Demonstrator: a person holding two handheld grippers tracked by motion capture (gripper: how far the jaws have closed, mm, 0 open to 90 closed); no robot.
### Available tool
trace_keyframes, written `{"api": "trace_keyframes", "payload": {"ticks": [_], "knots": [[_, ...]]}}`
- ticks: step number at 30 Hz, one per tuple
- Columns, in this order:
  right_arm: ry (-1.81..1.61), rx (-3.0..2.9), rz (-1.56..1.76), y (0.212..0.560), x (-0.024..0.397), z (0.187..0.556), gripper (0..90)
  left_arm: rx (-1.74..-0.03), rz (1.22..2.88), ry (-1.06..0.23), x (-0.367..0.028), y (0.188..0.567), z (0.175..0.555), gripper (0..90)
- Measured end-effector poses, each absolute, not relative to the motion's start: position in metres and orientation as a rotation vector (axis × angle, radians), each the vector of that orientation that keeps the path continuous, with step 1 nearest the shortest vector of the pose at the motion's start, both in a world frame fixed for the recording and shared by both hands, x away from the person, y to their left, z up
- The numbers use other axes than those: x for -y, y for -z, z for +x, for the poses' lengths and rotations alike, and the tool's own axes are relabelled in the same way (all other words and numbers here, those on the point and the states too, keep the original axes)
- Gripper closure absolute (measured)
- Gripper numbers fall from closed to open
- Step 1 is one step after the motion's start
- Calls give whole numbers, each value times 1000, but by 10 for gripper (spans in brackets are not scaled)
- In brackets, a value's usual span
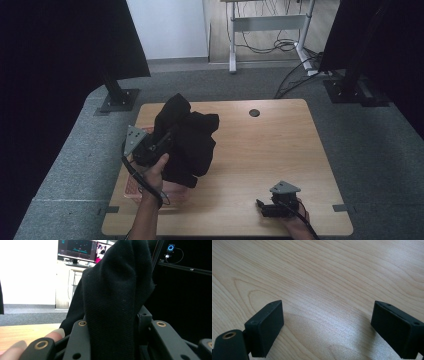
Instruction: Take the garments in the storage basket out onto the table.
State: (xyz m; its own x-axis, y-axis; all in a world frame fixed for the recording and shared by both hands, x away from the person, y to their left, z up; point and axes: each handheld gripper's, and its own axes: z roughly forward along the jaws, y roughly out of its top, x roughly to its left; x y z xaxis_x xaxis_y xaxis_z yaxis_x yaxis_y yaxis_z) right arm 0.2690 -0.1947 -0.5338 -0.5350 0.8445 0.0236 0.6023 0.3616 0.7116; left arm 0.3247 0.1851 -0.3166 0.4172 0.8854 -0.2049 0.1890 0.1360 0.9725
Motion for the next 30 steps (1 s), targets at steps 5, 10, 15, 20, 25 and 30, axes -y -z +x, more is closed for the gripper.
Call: {"api": "trace_keyframes", "payload": {"ticks": [5,10,15,20,25,30], "knots": [[-971,-2282,1270,534,195,269,106,-1051,1365,-668,-179,317,324,666],[-971,-2281,1269,534,195,269,106,-1032,1374,-664,-172,316,322,666],[-971,-2282,1269,534,195,269,107,-1018,1382,-662,-164,315,321,665],[-971,-2282,1269,534,195,269,107,-1014,1384,-652,-157,316,321,666],[-970,-2282,1268,534,195,269,107,-1013,1388,-638,-151,319,322,666],[-971,-2283,1270,534,195,269,107,-1008,1396,-629,-145,320,322,666]]}}
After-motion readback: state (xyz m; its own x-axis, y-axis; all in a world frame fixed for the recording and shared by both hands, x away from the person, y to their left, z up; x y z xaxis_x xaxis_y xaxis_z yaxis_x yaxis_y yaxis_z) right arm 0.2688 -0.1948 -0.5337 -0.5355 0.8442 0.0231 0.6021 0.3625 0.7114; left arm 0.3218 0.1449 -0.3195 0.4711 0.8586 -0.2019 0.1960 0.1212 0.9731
